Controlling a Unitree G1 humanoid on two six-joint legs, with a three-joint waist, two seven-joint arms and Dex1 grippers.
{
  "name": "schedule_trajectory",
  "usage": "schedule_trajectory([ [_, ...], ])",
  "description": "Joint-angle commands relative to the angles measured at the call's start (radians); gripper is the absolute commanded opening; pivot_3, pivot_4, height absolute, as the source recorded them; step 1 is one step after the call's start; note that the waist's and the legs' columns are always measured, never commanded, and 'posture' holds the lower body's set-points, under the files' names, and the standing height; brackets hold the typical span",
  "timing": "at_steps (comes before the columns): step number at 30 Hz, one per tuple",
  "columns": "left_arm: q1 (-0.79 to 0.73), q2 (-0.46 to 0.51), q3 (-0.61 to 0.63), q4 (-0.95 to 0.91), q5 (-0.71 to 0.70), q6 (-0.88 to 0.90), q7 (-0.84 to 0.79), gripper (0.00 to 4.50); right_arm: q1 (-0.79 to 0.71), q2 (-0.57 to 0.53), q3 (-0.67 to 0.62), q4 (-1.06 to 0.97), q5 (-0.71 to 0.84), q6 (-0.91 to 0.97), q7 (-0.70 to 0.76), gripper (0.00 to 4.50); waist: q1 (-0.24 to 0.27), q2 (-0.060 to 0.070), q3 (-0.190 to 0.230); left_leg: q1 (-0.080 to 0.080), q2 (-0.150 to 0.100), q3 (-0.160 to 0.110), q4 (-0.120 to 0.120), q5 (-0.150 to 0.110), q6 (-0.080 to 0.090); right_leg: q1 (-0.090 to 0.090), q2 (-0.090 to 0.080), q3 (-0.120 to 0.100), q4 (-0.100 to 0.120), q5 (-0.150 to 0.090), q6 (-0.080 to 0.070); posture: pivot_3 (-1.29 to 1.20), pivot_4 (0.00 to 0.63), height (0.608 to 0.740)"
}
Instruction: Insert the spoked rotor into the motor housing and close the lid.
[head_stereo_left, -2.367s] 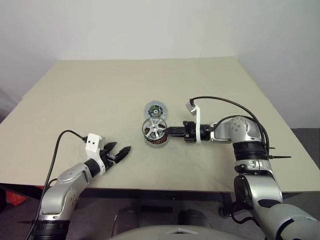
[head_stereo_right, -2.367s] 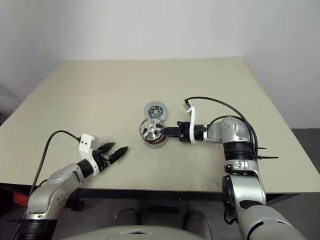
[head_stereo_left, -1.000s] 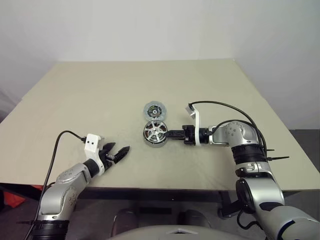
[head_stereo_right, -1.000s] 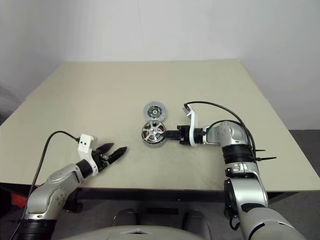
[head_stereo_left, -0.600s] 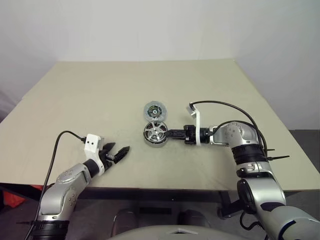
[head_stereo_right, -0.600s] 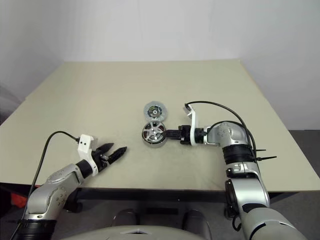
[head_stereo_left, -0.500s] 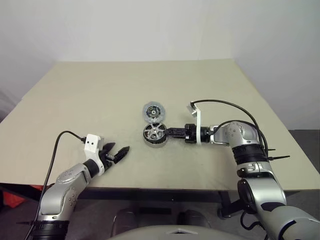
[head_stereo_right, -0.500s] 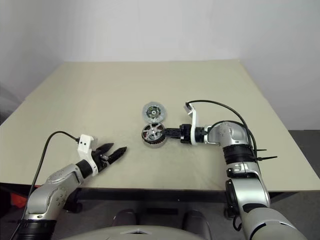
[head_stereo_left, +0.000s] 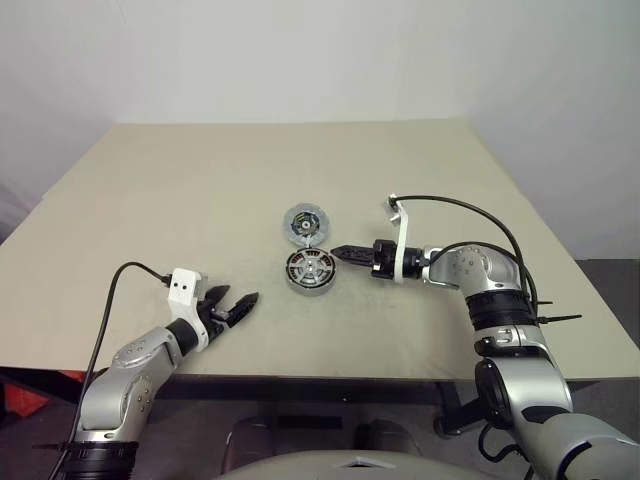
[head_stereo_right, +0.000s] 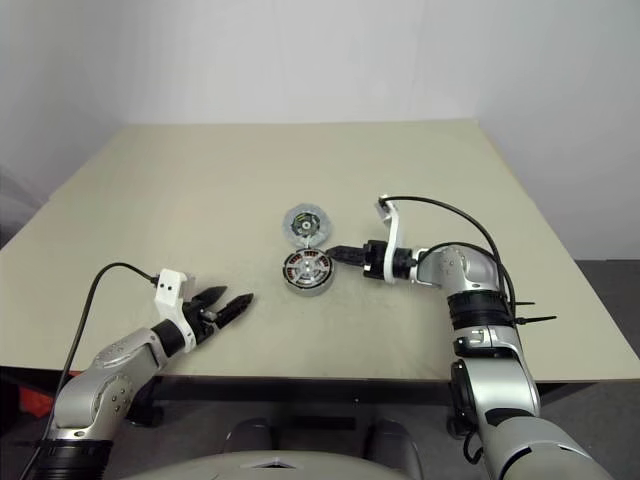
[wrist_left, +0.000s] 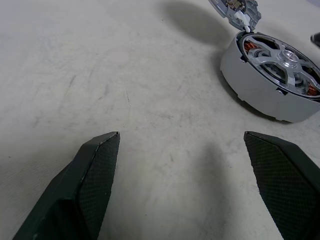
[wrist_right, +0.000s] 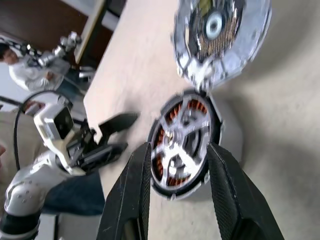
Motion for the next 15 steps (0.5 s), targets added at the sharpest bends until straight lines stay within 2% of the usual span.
schedule_trajectory([
  [1, 0.001, 0.002, -0.002, 0.018, 0.005, 0.009, 0.002, 4.25, 0.001, 0.003, -0.018, -0.032, 0.013, -0.049, 0.024, 1.96, -0.002, 0.000, 0.000, 0.000, 0.000, 0.000, 0.000, 0.000, 0.000, 0.000, 0.000, 0.000, 0.000, 0.000, 0.000, 0.00, 0.000, 0.740],
  [4, -0.003, 0.005, -0.003, 0.023, 0.007, 0.009, -0.001, 4.25, 0.015, -0.004, 0.013, -0.064, -0.001, -0.087, 0.048, 1.96, -0.002, 0.000, 0.000, 0.000, 0.000, 0.000, 0.000, 0.000, 0.000, 0.000, 0.000, 0.000, 0.000, 0.000, 0.000, 0.00, 0.000, 0.740],
  [9, -0.011, 0.008, -0.001, 0.027, 0.006, 0.011, -0.004, 4.25, 0.007, 0.004, 0.119, -0.038, -0.130, -0.273, 0.056, 1.96, -0.004, 0.000, 0.000, 0.000, 0.000, 0.000, 0.000, 0.000, 0.000, 0.000, 0.000, 0.000, 0.000, 0.000, 0.000, 0.00, 0.000, 0.740],
  [12, -0.015, 0.009, 0.001, 0.019, 0.003, 0.017, 0.000, 4.25, -0.006, 0.036, 0.148, -0.003, -0.187, -0.361, 0.028, 1.33, -0.007, 0.000, 0.000, -0.001, 0.000, 0.000, 0.001, 0.000, 0.000, 0.000, 0.000, 0.000, 0.000, 0.000, 0.000, 0.00, 0.000, 0.740],
  [15, -0.016, 0.010, 0.004, 0.015, 0.002, 0.019, 0.001, 4.25, -0.012, 0.066, 0.157, 0.003, -0.213, -0.395, 0.017, 0.32, -0.009, 0.000, 0.000, -0.002, 0.000, 0.000, 0.002, 0.000, 0.000, 0.000, 0.000, 0.000, 0.000, 0.000, 0.000, 0.00, 0.000, 0.740],
])
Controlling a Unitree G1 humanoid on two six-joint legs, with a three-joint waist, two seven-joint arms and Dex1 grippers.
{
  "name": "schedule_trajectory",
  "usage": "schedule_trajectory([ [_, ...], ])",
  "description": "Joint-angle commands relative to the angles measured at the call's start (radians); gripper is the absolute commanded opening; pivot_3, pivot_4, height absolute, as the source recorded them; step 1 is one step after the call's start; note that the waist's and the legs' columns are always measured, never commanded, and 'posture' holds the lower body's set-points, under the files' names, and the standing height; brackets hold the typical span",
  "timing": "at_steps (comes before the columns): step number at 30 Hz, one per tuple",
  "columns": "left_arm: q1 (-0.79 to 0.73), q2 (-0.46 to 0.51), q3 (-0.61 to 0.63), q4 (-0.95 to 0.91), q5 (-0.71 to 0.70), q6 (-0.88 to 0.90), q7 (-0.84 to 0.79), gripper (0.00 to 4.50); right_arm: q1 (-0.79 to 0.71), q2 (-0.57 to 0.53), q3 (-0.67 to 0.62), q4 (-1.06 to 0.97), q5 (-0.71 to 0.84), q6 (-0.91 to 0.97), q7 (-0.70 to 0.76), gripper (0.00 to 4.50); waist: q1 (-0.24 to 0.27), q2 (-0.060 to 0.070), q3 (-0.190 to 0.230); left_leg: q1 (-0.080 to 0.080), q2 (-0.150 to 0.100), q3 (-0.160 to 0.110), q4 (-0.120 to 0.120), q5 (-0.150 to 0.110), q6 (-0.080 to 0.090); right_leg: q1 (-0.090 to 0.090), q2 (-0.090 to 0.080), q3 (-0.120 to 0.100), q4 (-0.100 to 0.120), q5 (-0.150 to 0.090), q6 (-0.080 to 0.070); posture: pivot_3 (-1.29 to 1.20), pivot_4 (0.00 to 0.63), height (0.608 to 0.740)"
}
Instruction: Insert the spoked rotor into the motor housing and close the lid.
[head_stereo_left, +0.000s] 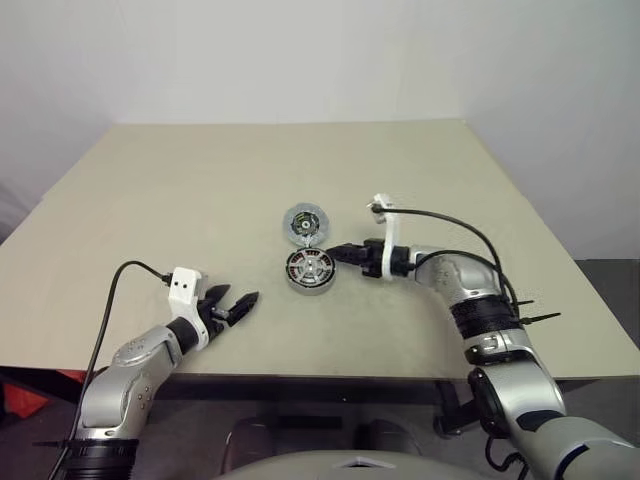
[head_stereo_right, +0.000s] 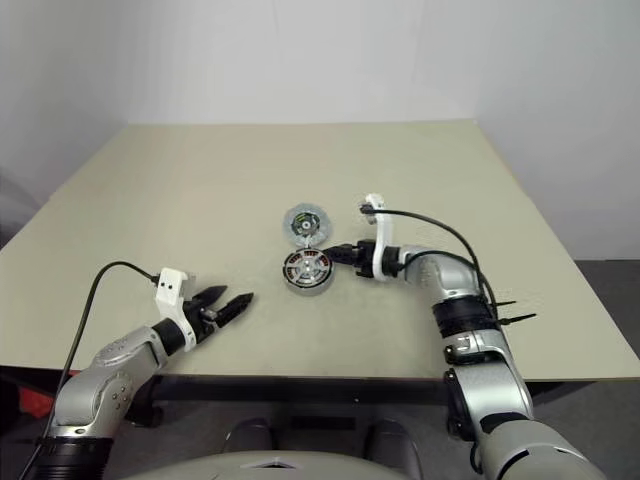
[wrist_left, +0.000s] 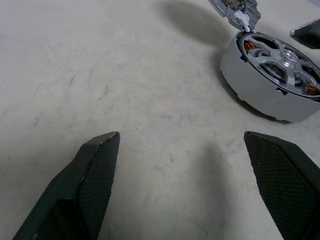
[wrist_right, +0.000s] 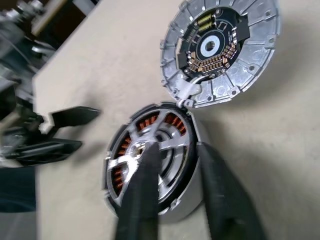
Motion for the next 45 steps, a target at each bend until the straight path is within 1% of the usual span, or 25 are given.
schedule_trajectory([
  [1, -0.002, 0.007, 0.005, 0.004, 0.002, 0.012, 0.004, 4.25, -0.036, 0.025, 0.004, -0.018, -0.015, -0.044, -0.009, 0.04, 0.000, 0.000, 0.000, 0.000, 0.000, 0.000, 0.000, 0.000, 0.000, 0.000, 0.000, 0.000, 0.000, 0.000, 0.000, 0.00, 0.000, 0.740],
  [7, 0.005, 0.008, 0.010, -0.003, 0.000, 0.016, 0.007, 4.25, -0.041, 0.032, 0.008, -0.072, -0.008, -0.037, 0.012, 0.04, -0.002, 0.000, 0.000, -0.001, 0.000, 0.000, 0.000, 0.000, 0.000, 0.000, 0.000, 0.000, 0.000, 0.000, 0.000, 0.00, 0.000, 0.740],
  [13, 0.001, 0.010, 0.012, 0.000, 0.000, 0.019, 0.006, 4.25, -0.038, 0.029, 0.014, -0.164, 0.012, 0.014, 0.026, 0.04, -0.004, 0.000, 0.000, -0.001, 0.000, 0.000, 0.000, 0.000, 0.000, 0.000, 0.000, 0.000, 0.000, 0.000, 0.000, 0.00, 0.000, 0.740],
  [21, -0.001, 0.012, 0.015, 0.002, 0.001, 0.018, 0.008, 4.25, 0.041, 0.049, 0.087, -0.052, -0.099, -0.041, -0.042, 0.04, -0.006, 0.000, -0.001, -0.001, 0.000, 0.000, 0.000, 0.000, 0.000, 0.000, 0.000, 0.000, 0.000, 0.000, 0.000, 0.00, 0.000, 0.740],
  [27, 0.001, 0.014, 0.022, 0.004, 0.000, 0.016, 0.009, 4.25, 0.003, 0.043, 0.051, -0.043, -0.082, -0.048, -0.043, 0.04, -0.006, -0.001, -0.001, 0.001, 0.000, 0.000, 0.000, 0.000, 0.000, 0.001, 0.000, 0.000, 0.000, 0.000, 0.000, 0.00, 0.000, 0.740],
  [32, -0.005, 0.010, 0.019, 0.010, 0.002, 0.015, 0.011, 4.25, -0.015, 0.041, 0.022, -0.085, -0.033, -0.035, 0.002, 0.04, -0.006, -0.001, -0.001, 0.000, 0.000, 0.000, 0.000, 0.000, 0.000, 0.000, 0.000, 0.000, 0.000, 0.000, 0.000, 0.00, 0.000, 0.740],
  [38, -0.007, 0.010, 0.017, 0.013, 0.001, 0.017, 0.011, 4.25, 0.009, 0.036, 0.069, -0.205, -0.011, -0.009, 0.068, 0.04, -0.006, -0.001, -0.001, 0.000, 0.001, 0.000, -0.001, 0.000, 0.001, 0.000, 0.000, 0.000, 0.000, 0.000, 0.000, 0.00, 0.000, 0.740],
  [42, -0.002, 0.012, 0.020, 0.008, -0.001, 0.020, 0.011, 4.25, 0.042, 0.045, 0.108, -0.244, -0.027, -0.013, 0.066, 0.04, -0.006, -0.002, -0.001, 0.000, 0.001, 0.000, -0.001, 0.000, 0.001, 0.000, 0.000, 0.000, 0.000, 0.000, 0.000, 0.00, 0.000, 0.740],
  [45, 0.007, 0.014, 0.023, 0.002, -0.002, 0.022, 0.011, 4.25, 0.049, 0.064, 0.135, -0.222, -0.046, -0.008, 0.038, 0.04, -0.006, -0.002, -0.001, 0.000, 0.000, 0.000, -0.001, 0.000, 0.001, 0.000, 0.000, 0.000, -0.001, 0.000, 0.000, 0.00, 0.000, 0.740],
])
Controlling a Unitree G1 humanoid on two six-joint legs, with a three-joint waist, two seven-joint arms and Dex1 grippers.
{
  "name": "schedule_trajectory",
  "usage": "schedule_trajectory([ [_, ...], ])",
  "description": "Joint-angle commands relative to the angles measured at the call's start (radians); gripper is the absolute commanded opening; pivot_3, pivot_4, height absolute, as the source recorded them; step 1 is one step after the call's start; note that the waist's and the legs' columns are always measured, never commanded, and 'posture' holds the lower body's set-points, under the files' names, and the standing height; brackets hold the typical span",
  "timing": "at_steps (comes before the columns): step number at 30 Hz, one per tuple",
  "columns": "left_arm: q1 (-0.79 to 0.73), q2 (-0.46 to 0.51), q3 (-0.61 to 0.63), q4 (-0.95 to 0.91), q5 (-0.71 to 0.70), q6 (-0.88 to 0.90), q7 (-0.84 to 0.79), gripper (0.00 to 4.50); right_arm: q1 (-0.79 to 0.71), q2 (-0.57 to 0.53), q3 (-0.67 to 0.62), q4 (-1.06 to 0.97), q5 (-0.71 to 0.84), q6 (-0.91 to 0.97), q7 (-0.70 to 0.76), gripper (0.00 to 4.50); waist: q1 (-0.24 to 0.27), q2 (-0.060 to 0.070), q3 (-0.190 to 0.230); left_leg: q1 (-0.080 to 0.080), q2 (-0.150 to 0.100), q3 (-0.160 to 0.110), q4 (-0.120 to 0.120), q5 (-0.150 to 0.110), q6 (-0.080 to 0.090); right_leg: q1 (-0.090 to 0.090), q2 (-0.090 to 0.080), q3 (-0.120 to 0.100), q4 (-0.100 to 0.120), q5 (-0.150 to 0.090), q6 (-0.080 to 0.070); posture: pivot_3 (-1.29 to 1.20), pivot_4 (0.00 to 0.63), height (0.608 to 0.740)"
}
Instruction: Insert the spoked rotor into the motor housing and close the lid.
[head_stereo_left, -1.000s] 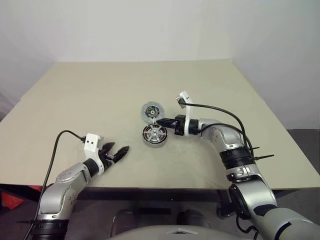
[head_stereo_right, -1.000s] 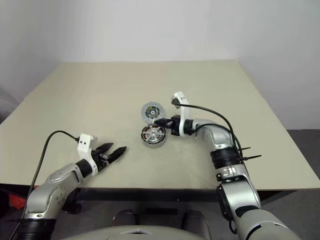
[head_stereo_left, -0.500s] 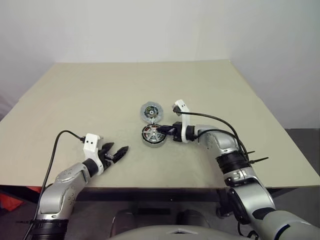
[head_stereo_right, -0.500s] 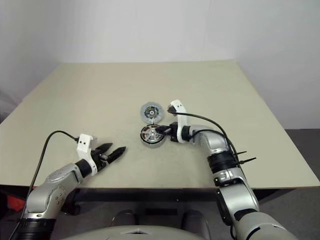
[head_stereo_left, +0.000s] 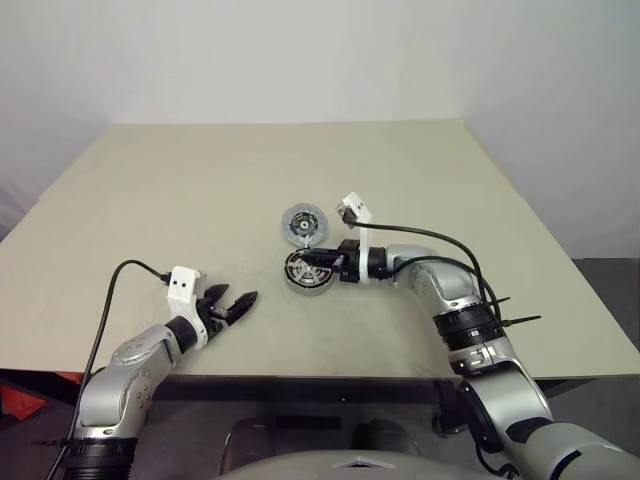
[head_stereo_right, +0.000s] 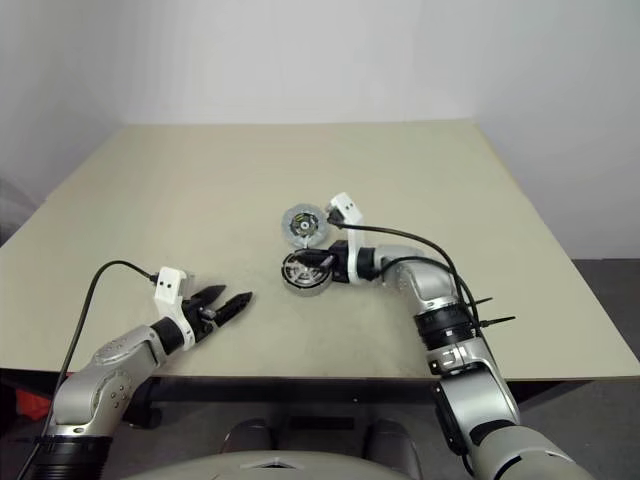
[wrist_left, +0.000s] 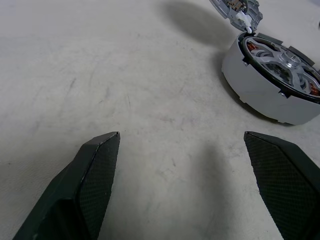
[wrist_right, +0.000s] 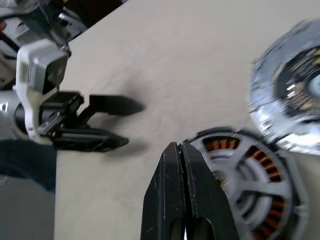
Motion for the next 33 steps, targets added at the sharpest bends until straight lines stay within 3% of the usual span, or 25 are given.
schedule_trajectory([
  [1, 0.010, 0.010, 0.016, 0.002, 0.000, 0.014, 0.008, 4.25, -0.008, 0.025, 0.027, 0.006, -0.021, -0.003, -0.028, 0.04, 0.000, 0.000, 0.000, 0.000, 0.000, 0.000, 0.000, 0.000, 0.000, 0.000, 0.000, 0.000, 0.000, 0.000, 0.000, 0.00, 0.000, 0.740],
  [7, 0.014, 0.010, 0.020, -0.005, 0.001, 0.017, 0.011, 4.25, -0.017, 0.051, 0.047, 0.167, -0.104, -0.083, -0.087, 0.04, -0.006, -0.001, -0.001, 0.001, 0.000, 0.000, 0.000, 0.000, 0.000, 0.001, 0.000, 0.000, 0.000, 0.000, 0.000, 0.00, 0.000, 0.740],
  [22, -0.009, 0.007, 0.018, 0.006, -0.001, 0.020, 0.011, 4.25, -0.068, -0.026, -0.052, -0.018, 0.046, -0.071, 0.086, 0.04, -0.001, -0.002, -0.001, 0.001, 0.000, 0.000, -0.002, 0.000, 0.000, 0.000, 0.000, 0.000, 0.000, 0.000, 0.000, 0.00, 0.000, 0.740],
  [26, -0.023, 0.017, 0.024, 0.003, -0.004, 0.025, 0.007, 4.25, -0.111, -0.082, -0.036, 0.089, 0.000, -0.161, 0.159, 0.04, 0.000, -0.003, 0.000, 0.000, 0.000, 0.000, -0.001, 0.000, 0.000, 0.000, 0.000, 0.000, -0.001, 0.000, 0.000, 0.00, 0.000, 0.740],
  [33, -0.026, 0.018, 0.017, 0.007, -0.002, 0.022, 0.007, 4.25, -0.274, -0.088, -0.083, 0.439, -0.064, -0.343, 0.174, 0.04, -0.003, -0.003, 0.000, -0.001, 0.000, 0.000, -0.001, 0.000, 0.000, -0.002, 0.000, 0.000, 0.000, 0.000, 0.000, 0.00, 0.000, 0.740],
])
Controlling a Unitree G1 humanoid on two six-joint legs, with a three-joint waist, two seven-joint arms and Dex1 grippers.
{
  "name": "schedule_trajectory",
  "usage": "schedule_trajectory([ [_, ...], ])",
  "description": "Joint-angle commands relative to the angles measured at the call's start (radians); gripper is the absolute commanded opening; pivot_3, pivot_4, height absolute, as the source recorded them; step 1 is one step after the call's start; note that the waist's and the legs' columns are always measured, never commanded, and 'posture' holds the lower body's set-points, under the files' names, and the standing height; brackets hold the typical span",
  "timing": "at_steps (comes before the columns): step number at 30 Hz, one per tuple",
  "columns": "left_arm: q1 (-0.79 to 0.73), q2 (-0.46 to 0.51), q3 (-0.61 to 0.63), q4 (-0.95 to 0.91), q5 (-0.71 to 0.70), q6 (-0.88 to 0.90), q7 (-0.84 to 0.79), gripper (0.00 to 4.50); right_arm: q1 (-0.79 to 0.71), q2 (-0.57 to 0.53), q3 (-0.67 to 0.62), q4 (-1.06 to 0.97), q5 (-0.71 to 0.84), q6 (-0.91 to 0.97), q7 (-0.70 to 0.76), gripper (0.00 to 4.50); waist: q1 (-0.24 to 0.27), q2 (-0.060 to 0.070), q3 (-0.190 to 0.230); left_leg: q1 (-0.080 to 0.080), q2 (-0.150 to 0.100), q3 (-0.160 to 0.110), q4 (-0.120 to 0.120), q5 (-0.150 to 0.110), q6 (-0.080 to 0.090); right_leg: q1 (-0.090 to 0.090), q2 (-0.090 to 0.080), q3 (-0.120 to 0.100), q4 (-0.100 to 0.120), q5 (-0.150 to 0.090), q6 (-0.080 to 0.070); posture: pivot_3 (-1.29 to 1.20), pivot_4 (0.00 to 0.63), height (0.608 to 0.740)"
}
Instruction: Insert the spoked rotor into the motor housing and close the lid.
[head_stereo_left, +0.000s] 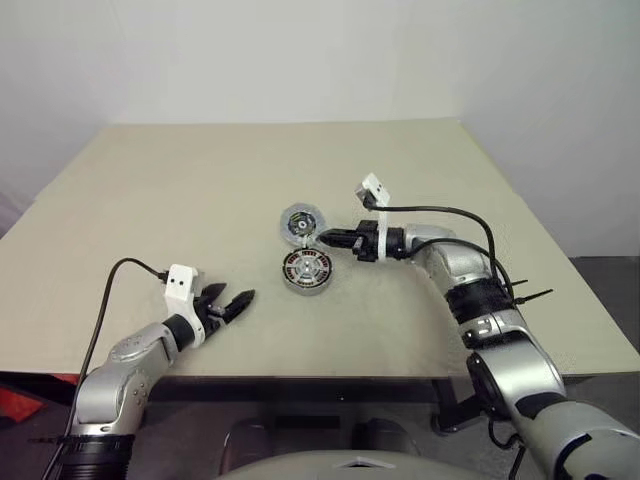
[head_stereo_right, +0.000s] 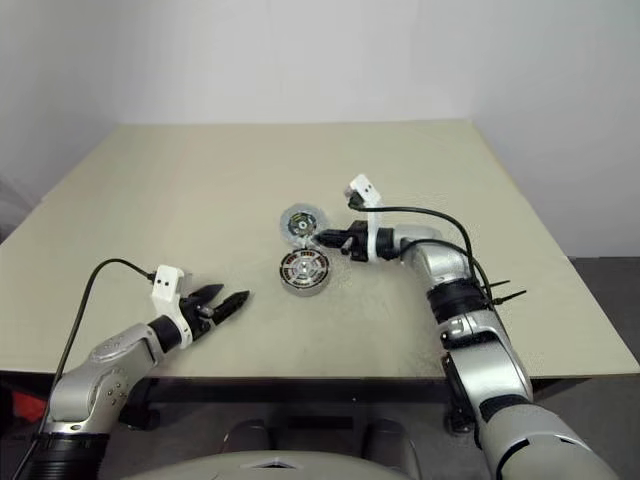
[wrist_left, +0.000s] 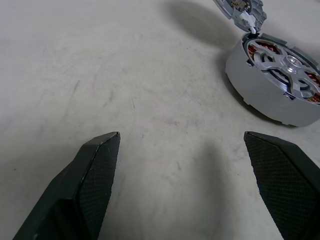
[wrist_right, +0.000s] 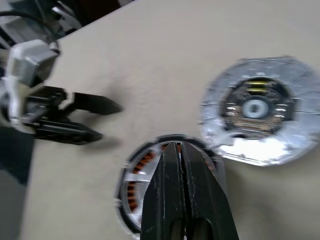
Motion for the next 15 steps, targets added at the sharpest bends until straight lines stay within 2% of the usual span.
schedule_trajectory([
  [1, -0.011, 0.007, 0.005, 0.002, 0.007, 0.001, 0.005, 4.25, -0.114, 0.001, -0.058, 0.152, -0.004, -0.055, 0.021, 0.04, 0.000, 0.000, 0.000, 0.000, 0.000, 0.000, 0.000, 0.000, 0.000, 0.000, 0.000, 0.000, 0.000, 0.000, 0.000, 0.00, 0.000, 0.740],
  [4, -0.010, 0.007, 0.006, 0.002, 0.007, 0.000, 0.005, 4.25, -0.197, 0.006, -0.086, 0.318, -0.030, -0.101, -0.008, 0.56, -0.001, 0.000, 0.000, -0.002, 0.000, 0.000, 0.001, 0.000, 0.001, -0.001, 0.000, 0.000, 0.000, 0.002, -0.003, 0.00, 0.000, 0.740],
  [8, -0.008, 0.008, 0.008, -0.001, 0.006, 0.001, 0.006, 4.25, -0.253, 0.018, -0.115, 0.425, -0.043, -0.130, 0.001, 1.82, -0.001, 0.001, 0.001, -0.003, 0.000, 0.000, 0.002, -0.001, 0.002, -0.001, 0.000, -0.001, 0.000, 0.004, -0.008, 0.00, 0.000, 0.740],
  [12, -0.004, 0.008, 0.009, -0.005, 0.006, 0.001, 0.008, 4.25, -0.266, 0.024, -0.129, 0.475, -0.065, -0.157, 0.006, 1.82, 0.000, 0.002, 0.001, -0.004, 0.001, 0.000, 0.002, -0.001, 0.002, -0.001, 0.000, -0.001, 0.000, 0.004, -0.008, 0.00, 0.000, 0.740],
  [15, 0.000, 0.008, 0.011, -0.008, 0.005, 0.001, 0.010, 4.25, -0.231, 0.013, -0.095, 0.466, -0.113, -0.175, 0.037, 1.82, 0.000, 0.002, 0.001, -0.003, 0.001, 0.000, 0.003, -0.001, 0.002, -0.001, 0.000, -0.001, 0.001, 0.004, -0.008, 0.00, 0.000, 0.740],
])
